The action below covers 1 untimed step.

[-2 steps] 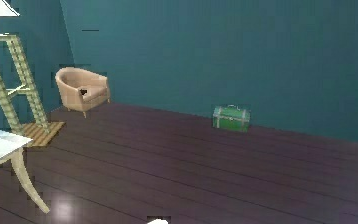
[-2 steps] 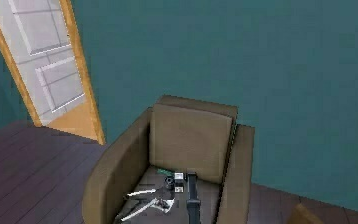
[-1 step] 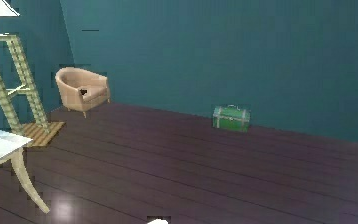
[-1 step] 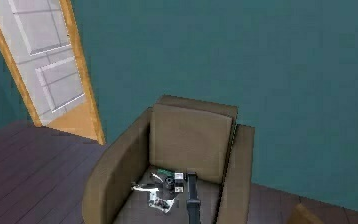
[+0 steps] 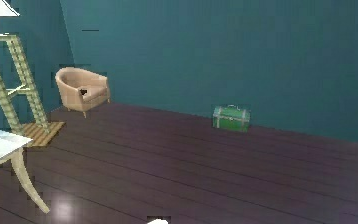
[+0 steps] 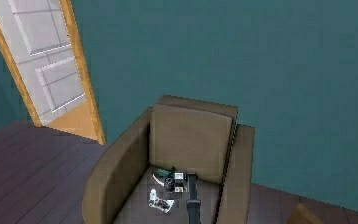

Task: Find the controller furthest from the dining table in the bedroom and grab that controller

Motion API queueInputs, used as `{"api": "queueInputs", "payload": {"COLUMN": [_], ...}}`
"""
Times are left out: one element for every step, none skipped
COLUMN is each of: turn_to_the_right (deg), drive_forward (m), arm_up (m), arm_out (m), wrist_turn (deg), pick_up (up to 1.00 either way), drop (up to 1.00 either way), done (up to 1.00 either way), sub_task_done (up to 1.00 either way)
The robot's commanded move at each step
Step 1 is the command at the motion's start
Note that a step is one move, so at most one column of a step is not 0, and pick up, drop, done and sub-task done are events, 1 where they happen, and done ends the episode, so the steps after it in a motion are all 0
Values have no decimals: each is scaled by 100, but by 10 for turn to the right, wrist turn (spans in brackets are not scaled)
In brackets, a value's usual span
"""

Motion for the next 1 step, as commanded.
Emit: {"api": "queueInputs", "payload": {"turn_to_the_right": [0], "drive_forward": [0], "arm_up": [-30], "arm_out": [0], "wrist_turn": [0], "pick_up": [0], "drop": [0], "done": [0], "sub_task_done": [0]}}
